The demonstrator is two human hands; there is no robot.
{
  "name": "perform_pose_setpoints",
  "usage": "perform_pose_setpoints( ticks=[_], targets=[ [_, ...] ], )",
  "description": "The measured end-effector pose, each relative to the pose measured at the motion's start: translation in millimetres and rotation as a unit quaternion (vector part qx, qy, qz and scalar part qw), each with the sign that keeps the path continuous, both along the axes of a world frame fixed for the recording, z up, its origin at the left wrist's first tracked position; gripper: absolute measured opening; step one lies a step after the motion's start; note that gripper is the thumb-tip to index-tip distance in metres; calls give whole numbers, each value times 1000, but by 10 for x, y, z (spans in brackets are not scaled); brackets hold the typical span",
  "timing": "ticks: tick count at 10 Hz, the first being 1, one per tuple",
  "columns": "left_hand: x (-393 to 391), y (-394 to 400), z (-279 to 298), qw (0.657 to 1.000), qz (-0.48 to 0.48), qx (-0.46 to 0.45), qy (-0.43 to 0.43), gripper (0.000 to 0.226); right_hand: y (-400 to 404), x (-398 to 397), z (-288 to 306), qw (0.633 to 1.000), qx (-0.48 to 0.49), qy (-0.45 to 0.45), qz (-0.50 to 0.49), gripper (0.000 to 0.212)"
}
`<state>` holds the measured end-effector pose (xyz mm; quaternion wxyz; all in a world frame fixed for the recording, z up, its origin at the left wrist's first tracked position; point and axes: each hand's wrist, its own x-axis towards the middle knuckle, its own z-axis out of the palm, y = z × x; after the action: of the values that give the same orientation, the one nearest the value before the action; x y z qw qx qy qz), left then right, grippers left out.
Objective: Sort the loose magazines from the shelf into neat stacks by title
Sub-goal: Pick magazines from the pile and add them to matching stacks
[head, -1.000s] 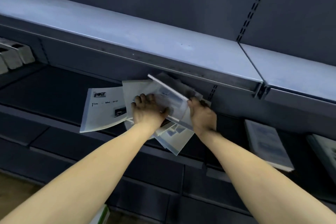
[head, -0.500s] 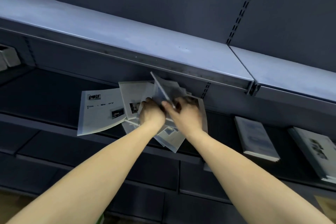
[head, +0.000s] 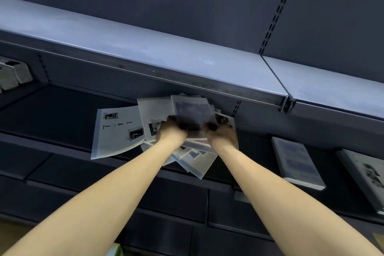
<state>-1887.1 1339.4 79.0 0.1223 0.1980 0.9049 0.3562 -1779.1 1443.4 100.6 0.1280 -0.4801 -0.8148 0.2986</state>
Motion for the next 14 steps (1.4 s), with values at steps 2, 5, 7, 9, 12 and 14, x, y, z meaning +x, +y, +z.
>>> perform_pose_setpoints(
  ticks=[2, 5, 7, 9, 12, 14],
  targets=[
    [-31, -26, 121, 998, 47, -31, 20, 31, -75, -31, 76, 972, -149, 183, -21, 29],
    [-147, 15, 145, 998, 55, 14, -6, 43, -28, -220, 78, 975, -126, 167, 68, 52],
    [-147, -111, 292, 996, 54, 51, -46, 41, -55, -206, 131, 950, -186, 234, 93, 57],
    [-76, -31, 399, 985, 42, 145, -78, 34, 30, -185, 177, 927, -205, 306, -67, 35],
    [51, 70, 470, 950, -1, 277, -146, 30, 9, 3, 427, 915, -289, 261, -109, 50],
    [228, 66, 446, 964, -101, 211, -123, 20, 8, 312, 394, 917, -280, 267, -96, 29]
  ],
)
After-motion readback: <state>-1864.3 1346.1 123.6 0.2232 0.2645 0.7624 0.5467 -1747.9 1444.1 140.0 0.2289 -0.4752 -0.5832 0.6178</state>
